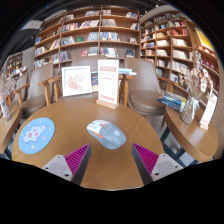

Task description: Arrange mouse

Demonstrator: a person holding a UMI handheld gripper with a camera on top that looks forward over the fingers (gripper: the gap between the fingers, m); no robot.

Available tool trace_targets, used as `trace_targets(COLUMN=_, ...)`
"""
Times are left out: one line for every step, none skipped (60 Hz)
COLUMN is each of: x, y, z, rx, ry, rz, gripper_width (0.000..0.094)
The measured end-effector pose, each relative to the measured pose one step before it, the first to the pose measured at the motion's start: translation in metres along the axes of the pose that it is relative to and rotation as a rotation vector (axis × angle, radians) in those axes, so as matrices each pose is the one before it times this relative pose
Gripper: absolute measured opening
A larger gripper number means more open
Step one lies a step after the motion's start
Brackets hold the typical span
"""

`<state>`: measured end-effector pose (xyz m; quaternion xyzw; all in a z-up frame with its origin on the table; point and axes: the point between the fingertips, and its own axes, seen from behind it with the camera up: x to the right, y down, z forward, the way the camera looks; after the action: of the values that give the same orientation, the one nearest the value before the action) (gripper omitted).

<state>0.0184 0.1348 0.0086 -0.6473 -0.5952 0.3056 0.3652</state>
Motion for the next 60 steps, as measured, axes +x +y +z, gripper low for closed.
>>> trace_targets(x=0.00052, y=0.00036, z=0.00318, rx=-0.00248, ry=-0.00132, rz=-0.0010, gripper_width=0.0839)
trace_targets(x=-0.00017, y=0.00002, z=0.00256, rx=-0.00338, ry=-0.00128, rz=-0.0009, gripper_width=0.0840)
trace_targets(x=-0.00022, y=0.00012, z=0.00259, rx=-0.00384, ry=-0.00081, rz=-0.0001, gripper_width=0.0840)
trace_targets(x=-0.00040, y=0.00042, z=0.00280, rx=-0.00518, ry=-0.00116, rz=0.0001, gripper_width=0.0843)
trace_targets(x=-0.00015, y=0.00055, z=0.00284, rx=-0.00590, ry=-0.00099, rz=-0.0006, gripper_width=0.0842)
trace_targets(x=0.00010, y=0.00036, z=0.00306, rx=-0.00524, ry=-0.00050, rz=-0.0014, gripper_width=0.0843)
trace_targets(x=0.00057, y=0.00003, z=0.00304, rx=-0.00444, ry=0.00124, rz=-0.0008, gripper_width=0.0843)
trace_targets(x=0.00074, y=0.00009, z=0.00290, rx=-0.00432, ry=0.00237, rz=0.0003, gripper_width=0.0843)
trace_targets(x=0.00109, y=-0.00003, z=0.00406, rx=-0.00484, ry=0.00207, rz=0.0006, gripper_width=0.0842)
trace_targets(x=0.00074, y=-0.00001, z=0.00291, rx=-0.00483, ry=0.00256, rz=0.0004, gripper_width=0.0840)
trace_targets(x=0.00078, y=0.00003, z=0.00284, rx=-0.00454, ry=0.00203, rz=-0.0006, gripper_width=0.0840)
trace_targets(x=0.00074, y=0.00013, z=0.00175, rx=-0.00407, ry=0.00148, rz=-0.0009, gripper_width=0.0840)
trace_targets(x=0.00065, y=-0.00015, z=0.00233, rx=-0.00414, ry=0.00133, rz=0.0004, gripper_width=0.0842)
trace_targets(x=0.00027, y=-0.00201, z=0.00199, rx=0.00304, ry=-0.00112, rz=0.0059, gripper_width=0.0844)
trace_targets(x=0.00011, y=-0.00138, z=0.00203, rx=-0.00031, ry=-0.00153, rz=0.0071, gripper_width=0.0845)
trace_targets(x=0.00030, y=-0.00049, z=0.00177, rx=-0.00411, ry=-0.00047, rz=0.0059, gripper_width=0.0844)
trace_targets(x=0.00024, y=-0.00071, z=0.00170, rx=-0.00388, ry=-0.00119, rz=0.0043, gripper_width=0.0843)
trace_targets(x=0.00015, y=-0.00164, z=0.00214, rx=-0.00179, ry=-0.00164, rz=0.0042, gripper_width=0.0844)
trace_targets(x=-0.00030, y=-0.00072, z=0.00148, rx=-0.00162, ry=-0.00247, rz=0.0042, gripper_width=0.0844)
trace_targets(x=-0.00124, y=-0.00096, z=0.00155, rx=-0.00179, ry=-0.00575, rz=0.0022, gripper_width=0.0847)
trace_targets(x=-0.00083, y=-0.00069, z=0.00147, rx=-0.00162, ry=-0.00459, rz=0.0017, gripper_width=0.0847)
trace_targets(x=-0.00053, y=-0.00091, z=0.00145, rx=-0.00101, ry=-0.00358, rz=-0.0004, gripper_width=0.0850)
trace_targets(x=-0.00048, y=-0.00149, z=0.00184, rx=0.00097, ry=-0.00297, rz=-0.0010, gripper_width=0.0852)
trace_targets(x=-0.00013, y=-0.00157, z=0.00195, rx=0.00087, ry=-0.00183, rz=-0.0021, gripper_width=0.0854)
trace_targets(x=-0.00010, y=-0.00138, z=0.00201, rx=0.00081, ry=-0.00133, rz=-0.0023, gripper_width=0.0853)
trace_targets(x=-0.00010, y=-0.00152, z=0.00208, rx=0.00101, ry=-0.00017, rz=-0.0017, gripper_width=0.0853)
trace_targets(x=-0.00059, y=-0.00181, z=0.00227, rx=-0.00063, ry=-0.00118, rz=-0.0009, gripper_width=0.0853)
trace_targets(x=-0.00016, y=-0.00120, z=0.00207, rx=0.00060, ry=-0.00108, rz=-0.0006, gripper_width=0.0852)
trace_targets(x=-0.00019, y=-0.00160, z=0.00210, rx=0.00034, ry=-0.00097, rz=0.0003, gripper_width=0.0853)
trace_targets(x=-0.00017, y=-0.00154, z=0.00172, rx=-0.00098, ry=-0.00013, rz=-0.0001, gripper_width=0.0853)
trace_targets(x=-0.00039, y=-0.00132, z=0.00183, rx=-0.00018, ry=-0.00055, rz=0.0004, gripper_width=0.0853)
trace_targets(x=-0.00043, y=-0.00139, z=0.00186, rx=-0.00026, ry=-0.00021, rz=0.0005, gripper_width=0.0853)
trace_targets(x=-0.00035, y=-0.00135, z=0.00167, rx=-0.00009, ry=0.00007, rz=-0.0003, gripper_width=0.0852)
trace_targets(x=-0.00037, y=-0.00180, z=0.00198, rx=0.00059, ry=-0.00001, rz=-0.0011, gripper_width=0.0854)
trace_targets(x=-0.00013, y=-0.00164, z=0.00221, rx=0.00076, ry=0.00034, rz=-0.0016, gripper_width=0.0853)
trace_targets(x=0.00055, y=-0.00178, z=0.00220, rx=0.00199, ry=-0.00043, rz=-0.0018, gripper_width=0.0851)
trace_targets(x=-0.00030, y=-0.00163, z=0.00187, rx=0.00171, ry=0.00001, rz=-0.0012, gripper_width=0.0850)
trace_targets(x=-0.00016, y=-0.00150, z=0.00172, rx=0.00136, ry=-0.00049, rz=-0.0007, gripper_width=0.0851)
trace_targets(x=-0.00043, y=-0.00145, z=0.00218, rx=0.00135, ry=-0.00093, rz=0.0003, gripper_width=0.0852)
trace_targets(x=0.00037, y=-0.00111, z=0.00211, rx=0.00045, ry=-0.00067, rz=0.0004, gripper_width=0.0851)
trace_targets(x=0.00019, y=-0.00136, z=0.00203, rx=0.00151, ry=-0.00026, rz=0.0003, gripper_width=0.0852)
trace_targets(x=0.00026, y=-0.00138, z=0.00182, rx=0.00093, ry=0.00021, rz=-0.0004, gripper_width=0.0853)
trace_targets(x=0.00036, y=-0.00140, z=0.00204, rx=0.00073, ry=0.00079, rz=-0.0004, gripper_width=0.0851)
trace_targets(x=0.00024, y=-0.00132, z=0.00181, rx=0.00002, ry=0.00053, rz=0.0002, gripper_width=0.0855)
trace_targets(x=0.00020, y=-0.00127, z=0.00196, rx=-0.00026, ry=-0.00005, rz=0.0008, gripper_width=0.0853)
trace_targets(x=0.00022, y=-0.00128, z=0.00162, rx=-0.00077, ry=-0.00032, rz=0.0003, gripper_width=0.0851)
trace_targets(x=0.00022, y=-0.00122, z=0.00169, rx=-0.00127, ry=0.00032, rz=0.0000, gripper_width=0.0852)
trace_targets(x=0.00032, y=-0.00083, z=0.00136, rx=-0.00009, ry=0.00087, rz=0.0002, gripper_width=0.0851)
trace_targets(x=0.00053, y=-0.00095, z=0.00151, rx=-0.00047, ry=0.00107, rz=0.0004, gripper_width=0.0852)
trace_targets(x=0.00030, y=-0.00095, z=0.00133, rx=-0.00033, ry=0.00078, rz=0.0004, gripper_width=0.0851)
trace_targets(x=0.00033, y=-0.00156, z=0.00145, rx=0.00069, ry=0.00039, rz=-0.0002, gripper_width=0.0850)
trace_targets(x=0.00020, y=-0.00122, z=0.00159, rx=0.00108, ry=-0.00011, rz=-0.0017, gripper_width=0.0850)
trace_targets(x=0.00023, y=-0.00130, z=0.00141, rx=0.00210, ry=-0.00039, rz=-0.0024, gripper_width=0.0850)
trace_targets(x=0.00030, y=-0.00117, z=0.00148, rx=0.00224, ry=-0.00005, rz=-0.0023, gripper_width=0.0851)
trace_targets(x=0.00043, y=-0.00092, z=0.00137, rx=0.00177, ry=0.00053, rz=-0.0011, gripper_width=0.0852)
trace_targets(x=0.00041, y=-0.00098, z=0.00131, rx=0.00163, ry=0.00027, rz=0.0003, gripper_width=0.0852)
trace_targets(x=0.00023, y=-0.00083, z=0.00102, rx=0.00117, ry=-0.00034, rz=0.0012, gripper_width=0.0849)
trace_targets(x=-0.00003, y=-0.00064, z=0.00104, rx=0.00050, ry=-0.00121, rz=0.0018, gripper_width=0.0846)
trace_targets(x=-0.00008, y=-0.00061, z=0.00051, rx=0.00052, ry=-0.00092, rz=0.0033, gripper_width=0.0838)
trace_targets(x=0.00032, y=-0.00058, z=0.00055, rx=0.00226, ry=0.00117, rz=0.0024, gripper_width=0.0826)
